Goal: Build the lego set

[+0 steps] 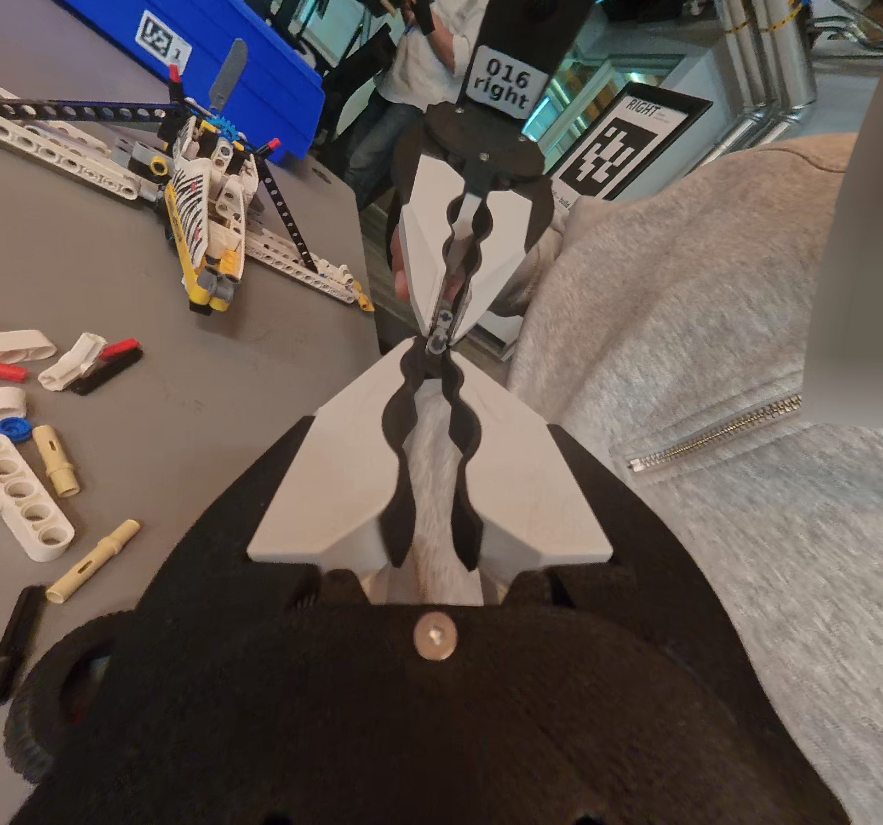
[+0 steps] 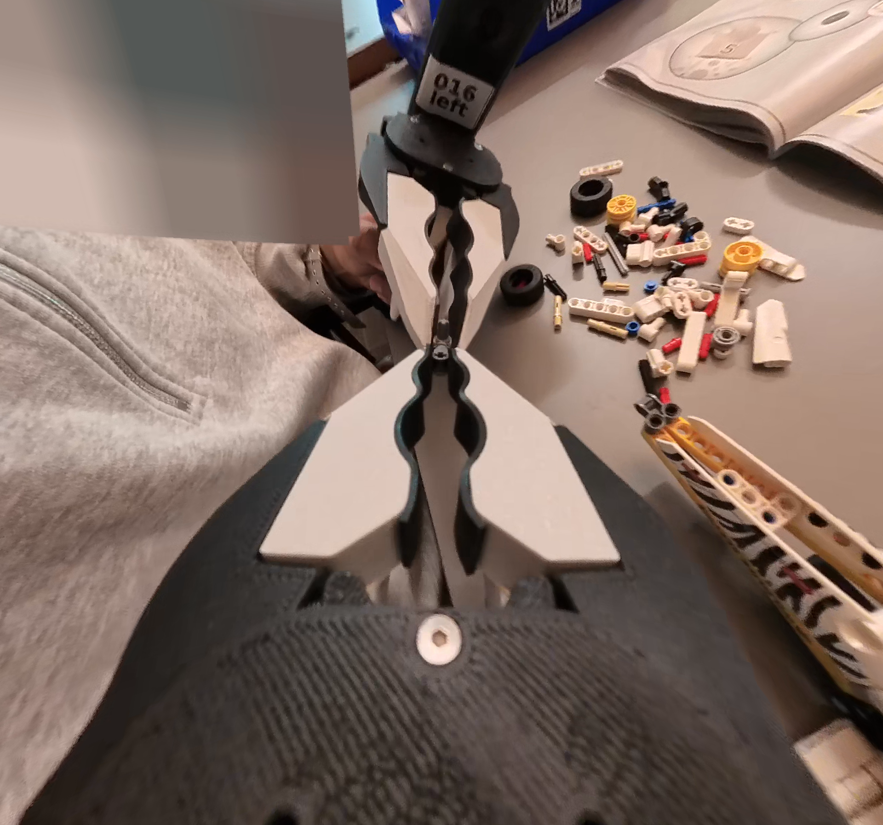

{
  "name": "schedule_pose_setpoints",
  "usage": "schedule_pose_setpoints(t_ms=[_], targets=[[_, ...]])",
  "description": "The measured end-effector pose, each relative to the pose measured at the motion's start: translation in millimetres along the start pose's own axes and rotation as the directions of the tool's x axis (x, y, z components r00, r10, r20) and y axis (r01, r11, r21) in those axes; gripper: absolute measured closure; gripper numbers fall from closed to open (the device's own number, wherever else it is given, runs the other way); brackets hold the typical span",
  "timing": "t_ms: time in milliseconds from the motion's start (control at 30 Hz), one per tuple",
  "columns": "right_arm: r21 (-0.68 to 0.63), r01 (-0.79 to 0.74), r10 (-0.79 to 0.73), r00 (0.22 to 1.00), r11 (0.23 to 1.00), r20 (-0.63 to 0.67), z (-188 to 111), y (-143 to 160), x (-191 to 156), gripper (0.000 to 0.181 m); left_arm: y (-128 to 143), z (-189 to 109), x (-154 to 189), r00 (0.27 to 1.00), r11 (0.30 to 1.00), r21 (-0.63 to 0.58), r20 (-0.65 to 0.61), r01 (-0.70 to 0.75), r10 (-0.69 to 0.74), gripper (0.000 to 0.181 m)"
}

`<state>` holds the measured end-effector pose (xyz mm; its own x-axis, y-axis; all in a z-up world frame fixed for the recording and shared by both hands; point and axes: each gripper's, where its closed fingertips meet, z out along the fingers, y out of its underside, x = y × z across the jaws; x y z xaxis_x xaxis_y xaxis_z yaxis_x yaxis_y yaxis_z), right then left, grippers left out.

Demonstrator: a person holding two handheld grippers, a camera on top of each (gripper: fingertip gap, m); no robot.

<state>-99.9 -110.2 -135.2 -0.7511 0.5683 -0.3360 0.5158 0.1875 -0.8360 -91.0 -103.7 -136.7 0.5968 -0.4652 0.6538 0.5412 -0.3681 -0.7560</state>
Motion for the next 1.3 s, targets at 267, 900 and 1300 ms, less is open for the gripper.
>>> schedule_pose_setpoints(t_ms=[267,900,1300], targets=[[-0.027,0.032,-0.033,0.999,0.999,-0.020,1,1,4,0.177,-1,-1,-4,1.000,1.000,0.010,0.019,0.015,-0.016,0.178],[-0.163,0.577,-0.598,0.786,0.801,-0.155,-8,-6,-2,0.161,-6,-4,4,0.985,0.991,0.037,-0.121,0.127,-0.122,0.177],[-0.194,0.574,-0.603,0.784,0.795,-0.150,-4,-6,-3,0.174,-7,-4,4,0.983,0.990,0.049,-0.135,0.133,-0.125,0.176]])
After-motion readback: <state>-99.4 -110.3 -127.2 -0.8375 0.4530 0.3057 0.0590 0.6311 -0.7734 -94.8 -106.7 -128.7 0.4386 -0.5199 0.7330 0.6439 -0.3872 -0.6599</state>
